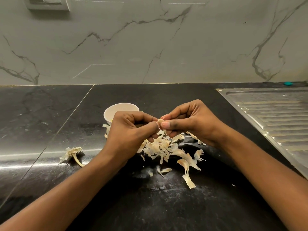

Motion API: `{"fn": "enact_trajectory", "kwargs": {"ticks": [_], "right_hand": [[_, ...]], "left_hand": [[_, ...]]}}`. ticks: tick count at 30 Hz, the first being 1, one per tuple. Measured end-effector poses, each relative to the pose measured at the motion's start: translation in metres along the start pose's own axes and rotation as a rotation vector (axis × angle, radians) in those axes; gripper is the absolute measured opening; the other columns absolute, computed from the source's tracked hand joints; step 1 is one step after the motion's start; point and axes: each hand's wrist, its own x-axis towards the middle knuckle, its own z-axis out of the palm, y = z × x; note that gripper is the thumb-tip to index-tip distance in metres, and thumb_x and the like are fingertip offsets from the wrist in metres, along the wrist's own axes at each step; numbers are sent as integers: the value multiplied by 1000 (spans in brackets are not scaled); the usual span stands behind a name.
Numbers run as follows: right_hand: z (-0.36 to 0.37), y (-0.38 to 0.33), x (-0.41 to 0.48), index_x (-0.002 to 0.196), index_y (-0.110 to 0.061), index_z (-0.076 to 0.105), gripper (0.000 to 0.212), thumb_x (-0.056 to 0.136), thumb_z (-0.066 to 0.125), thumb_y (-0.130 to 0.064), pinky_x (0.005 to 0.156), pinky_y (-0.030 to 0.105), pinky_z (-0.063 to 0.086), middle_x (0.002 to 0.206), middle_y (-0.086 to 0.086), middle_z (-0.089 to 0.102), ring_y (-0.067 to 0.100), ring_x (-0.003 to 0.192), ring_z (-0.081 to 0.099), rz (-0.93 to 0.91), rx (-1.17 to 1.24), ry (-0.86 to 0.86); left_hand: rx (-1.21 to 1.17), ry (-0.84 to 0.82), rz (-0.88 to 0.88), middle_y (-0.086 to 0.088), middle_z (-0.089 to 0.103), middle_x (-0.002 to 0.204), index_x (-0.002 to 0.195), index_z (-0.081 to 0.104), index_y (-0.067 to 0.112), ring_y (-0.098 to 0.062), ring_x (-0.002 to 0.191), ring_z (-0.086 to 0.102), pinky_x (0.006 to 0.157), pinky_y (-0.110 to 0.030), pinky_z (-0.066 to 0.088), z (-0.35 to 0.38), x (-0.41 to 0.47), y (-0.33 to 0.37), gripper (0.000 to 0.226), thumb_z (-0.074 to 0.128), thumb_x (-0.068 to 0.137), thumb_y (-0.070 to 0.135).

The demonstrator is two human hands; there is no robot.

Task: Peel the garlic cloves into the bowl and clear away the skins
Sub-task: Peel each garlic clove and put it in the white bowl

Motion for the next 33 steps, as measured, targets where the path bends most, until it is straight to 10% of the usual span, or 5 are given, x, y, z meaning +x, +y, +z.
{"fn": "enact_trajectory", "kwargs": {"ticks": [17,22,33], "right_hand": [[5,-6,-2,103,3,79,24,81,84,-6,67,27,64,89,17,81,26,76,79,-77,-97,85],[9,-8,-4,103,1,80,23,82,84,-7,68,27,65,91,17,81,27,78,79,-91,-92,94],[16,-10,-4,103,5,79,25,81,82,-6,68,28,65,90,20,80,27,76,79,-75,-29,80]], "left_hand": [[22,4,3,-14,76,72,92,80,1,-27,65,75,62,-29,62,-3,2,7,7,80,87,6],[-13,19,30,-12,76,71,90,80,3,-23,62,73,61,-28,62,-2,-1,11,36,83,70,33],[1,86,101,-11,73,65,85,79,0,-20,55,68,53,-26,56,-1,-2,7,14,83,81,12]]}}
